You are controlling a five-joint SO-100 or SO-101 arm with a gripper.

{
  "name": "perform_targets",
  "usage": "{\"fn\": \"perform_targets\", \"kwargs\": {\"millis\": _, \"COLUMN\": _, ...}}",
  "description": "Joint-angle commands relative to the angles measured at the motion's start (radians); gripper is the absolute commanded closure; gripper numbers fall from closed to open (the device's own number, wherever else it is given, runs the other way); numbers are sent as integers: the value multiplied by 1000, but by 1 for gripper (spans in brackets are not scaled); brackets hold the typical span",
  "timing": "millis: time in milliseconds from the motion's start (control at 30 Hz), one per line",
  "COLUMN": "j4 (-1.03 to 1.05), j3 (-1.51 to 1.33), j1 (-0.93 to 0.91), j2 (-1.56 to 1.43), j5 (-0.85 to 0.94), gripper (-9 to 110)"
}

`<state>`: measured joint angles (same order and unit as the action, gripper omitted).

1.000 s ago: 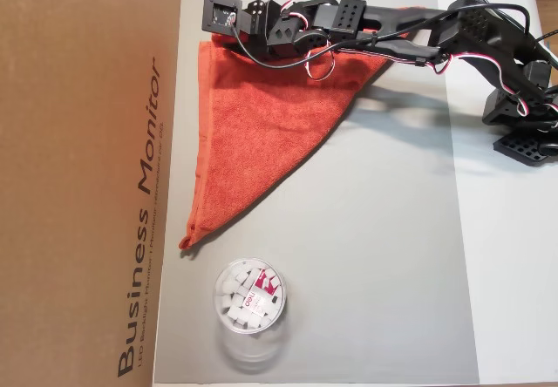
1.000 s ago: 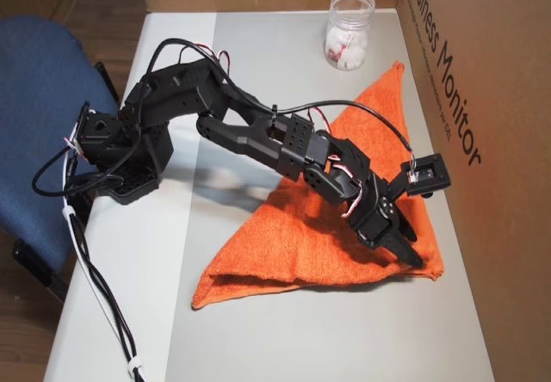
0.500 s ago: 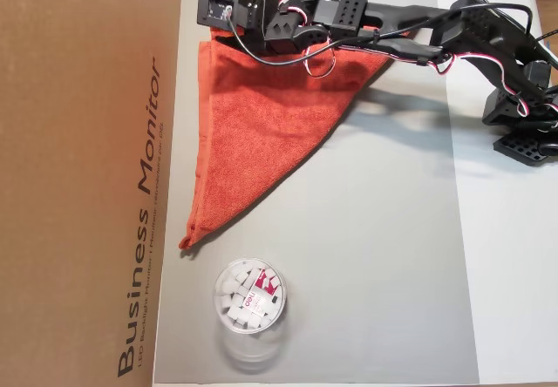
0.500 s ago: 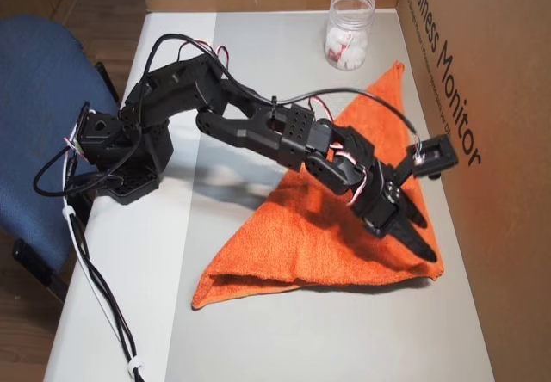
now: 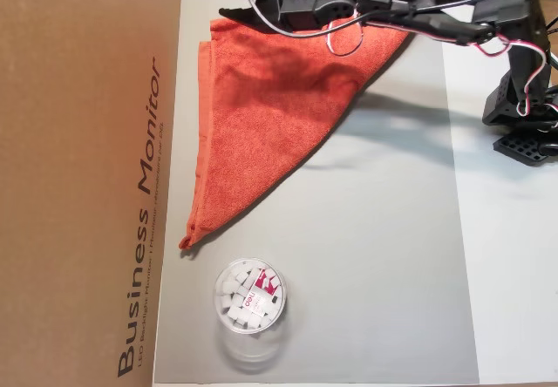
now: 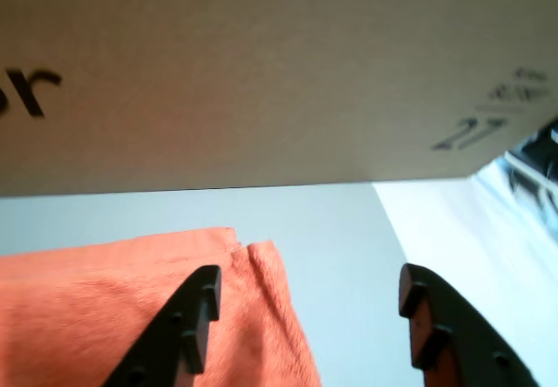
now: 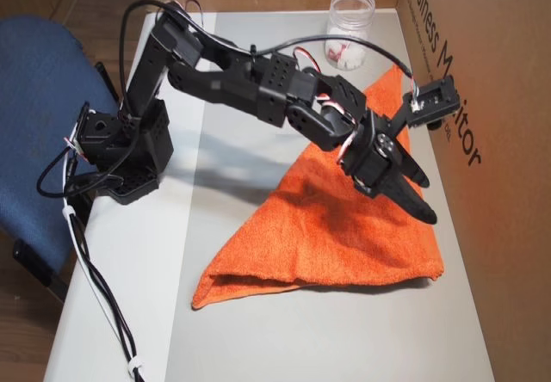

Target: Fold the blanket.

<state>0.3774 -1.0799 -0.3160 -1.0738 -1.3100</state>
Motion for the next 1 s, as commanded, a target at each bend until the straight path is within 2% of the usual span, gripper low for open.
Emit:
{"fn": "perform_targets", "kwargs": {"millis": 0, "j4": 3, "j3": -89, "j1": -15, "j2": -189, "j5": -91, "gripper": 81}}
{"fn": "perform_targets", "kwargs": {"millis": 500, "j4": 3, "j3": -696, "j1": -106, "j2": -744, "j5": -480, "gripper": 81}}
{"fn": "perform_targets", "kwargs": {"millis": 967, "j4": 3, "j3": -1115, "j1": -199, "j2": -1172, "j5": -736, "gripper": 81}}
